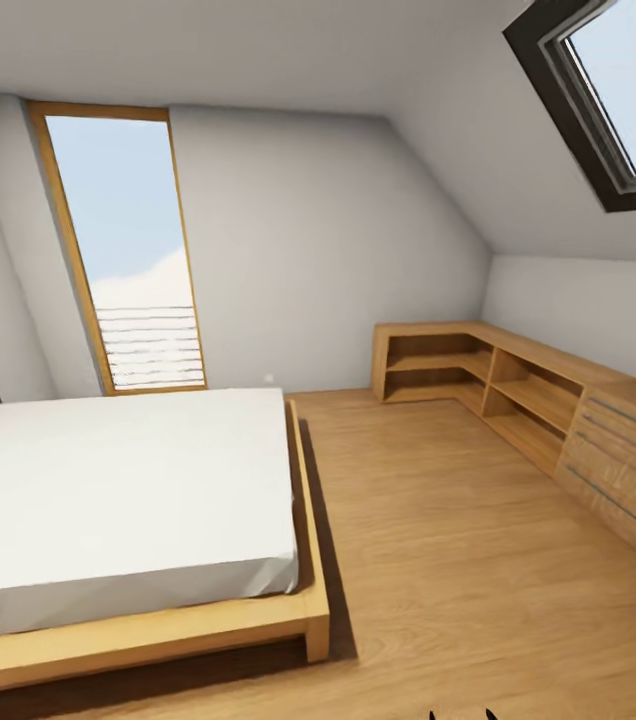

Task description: In the bedroom, organize the workspace by keeping the computer under the desk, ensuring the monitor is on the desk, placing the keyboard on the desk next to the monitor, placing the mouse on the desk next to the keyboard, moving the folder from the swivel chair onto the desk next to the mouse, stacking the notebook on top of the folder with the pen on top of the notebook, and positioning the swivel chair next to the desk.

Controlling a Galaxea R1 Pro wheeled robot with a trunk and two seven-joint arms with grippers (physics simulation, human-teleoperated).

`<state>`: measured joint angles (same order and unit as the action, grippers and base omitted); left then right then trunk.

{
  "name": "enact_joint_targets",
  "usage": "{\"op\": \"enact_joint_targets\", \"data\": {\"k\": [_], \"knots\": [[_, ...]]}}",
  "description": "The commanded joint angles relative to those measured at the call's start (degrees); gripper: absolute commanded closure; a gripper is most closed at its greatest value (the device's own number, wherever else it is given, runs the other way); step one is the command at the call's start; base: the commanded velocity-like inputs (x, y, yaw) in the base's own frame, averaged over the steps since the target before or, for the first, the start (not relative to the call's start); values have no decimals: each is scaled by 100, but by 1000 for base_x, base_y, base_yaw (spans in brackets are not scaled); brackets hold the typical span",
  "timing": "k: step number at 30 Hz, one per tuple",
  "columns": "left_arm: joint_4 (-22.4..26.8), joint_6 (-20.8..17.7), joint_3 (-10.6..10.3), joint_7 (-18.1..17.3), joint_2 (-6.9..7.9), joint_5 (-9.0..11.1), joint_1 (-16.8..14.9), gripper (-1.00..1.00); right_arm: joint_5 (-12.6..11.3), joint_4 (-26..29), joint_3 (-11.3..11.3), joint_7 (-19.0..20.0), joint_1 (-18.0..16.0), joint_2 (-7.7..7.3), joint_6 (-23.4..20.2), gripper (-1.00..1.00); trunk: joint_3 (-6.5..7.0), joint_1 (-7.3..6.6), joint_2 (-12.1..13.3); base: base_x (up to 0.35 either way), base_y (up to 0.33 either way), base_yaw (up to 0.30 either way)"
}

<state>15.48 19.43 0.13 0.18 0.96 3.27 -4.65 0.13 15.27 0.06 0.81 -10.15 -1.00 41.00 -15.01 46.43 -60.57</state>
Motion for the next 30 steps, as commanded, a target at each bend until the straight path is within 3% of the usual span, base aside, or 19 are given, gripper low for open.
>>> {"op": "enact_joint_targets", "data": {"k": [1,18,30], "knots": [[-2,17,-4,0,0,33,-2,-100,-2,-6,-3,8,-5,1,17,-100,-7,0,-5,4,0,-300],[-2,29,-4,-33,1,33,-1,-100,-4,-7,-14,7,-5,3,14,-100,-7,0,-5,0,1,-300],[-27,23,-6,-35,0,30,-2,-100,-4,-6,-14,7,-5,0,29,-100,-7,0,-5,-135,150,-300]]}}
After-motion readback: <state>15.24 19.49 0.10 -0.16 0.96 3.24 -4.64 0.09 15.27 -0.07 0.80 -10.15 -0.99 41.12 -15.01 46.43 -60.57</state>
